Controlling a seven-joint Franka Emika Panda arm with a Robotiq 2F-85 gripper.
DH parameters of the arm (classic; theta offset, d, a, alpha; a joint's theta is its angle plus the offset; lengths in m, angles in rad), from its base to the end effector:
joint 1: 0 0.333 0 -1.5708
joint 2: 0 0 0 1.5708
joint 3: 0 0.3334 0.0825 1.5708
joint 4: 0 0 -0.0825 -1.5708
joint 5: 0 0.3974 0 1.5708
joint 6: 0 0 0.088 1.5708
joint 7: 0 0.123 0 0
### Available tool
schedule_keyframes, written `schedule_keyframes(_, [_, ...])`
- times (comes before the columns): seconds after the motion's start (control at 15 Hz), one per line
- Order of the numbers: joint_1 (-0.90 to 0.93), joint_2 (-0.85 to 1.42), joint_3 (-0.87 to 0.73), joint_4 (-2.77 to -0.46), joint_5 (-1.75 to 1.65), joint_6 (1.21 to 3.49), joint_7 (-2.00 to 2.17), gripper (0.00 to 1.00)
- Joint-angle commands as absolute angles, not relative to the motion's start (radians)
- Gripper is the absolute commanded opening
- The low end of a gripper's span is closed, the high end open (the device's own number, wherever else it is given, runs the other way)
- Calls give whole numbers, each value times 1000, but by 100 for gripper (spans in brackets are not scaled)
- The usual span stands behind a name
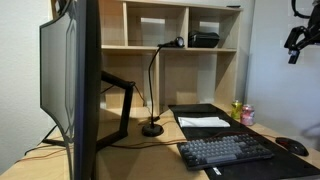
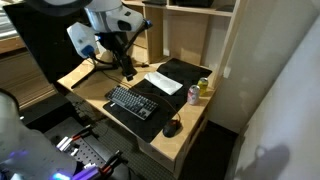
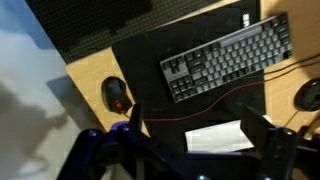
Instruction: Place the soda cans on the paper
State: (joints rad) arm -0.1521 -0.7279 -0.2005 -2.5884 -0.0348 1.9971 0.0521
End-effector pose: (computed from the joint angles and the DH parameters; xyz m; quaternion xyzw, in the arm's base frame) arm 0.3269 -0.1265 0.4873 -0.9814 0.1739 -0.0693 0.0417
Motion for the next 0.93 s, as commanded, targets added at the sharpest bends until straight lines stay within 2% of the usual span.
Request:
schedule_keyframes(0.0, [-215,-494,-174,-2568,-68,2274,157,100])
schedule_keyframes(0.27, [-244,-250,-188,-2455,-34,2594,287,100])
schedule_keyframes(0.33, [-241,-208,-191,-2396,1,2521,329,100])
schedule_keyframes(0.4, [-237,-319,-184,-2507,-28,2550,276,100])
schedule_keyframes(0.67, [-237,-202,-193,-2405,-6,2547,319,100])
schedule_keyframes(0.87, [-204,-143,-217,-2424,10,2651,116,100])
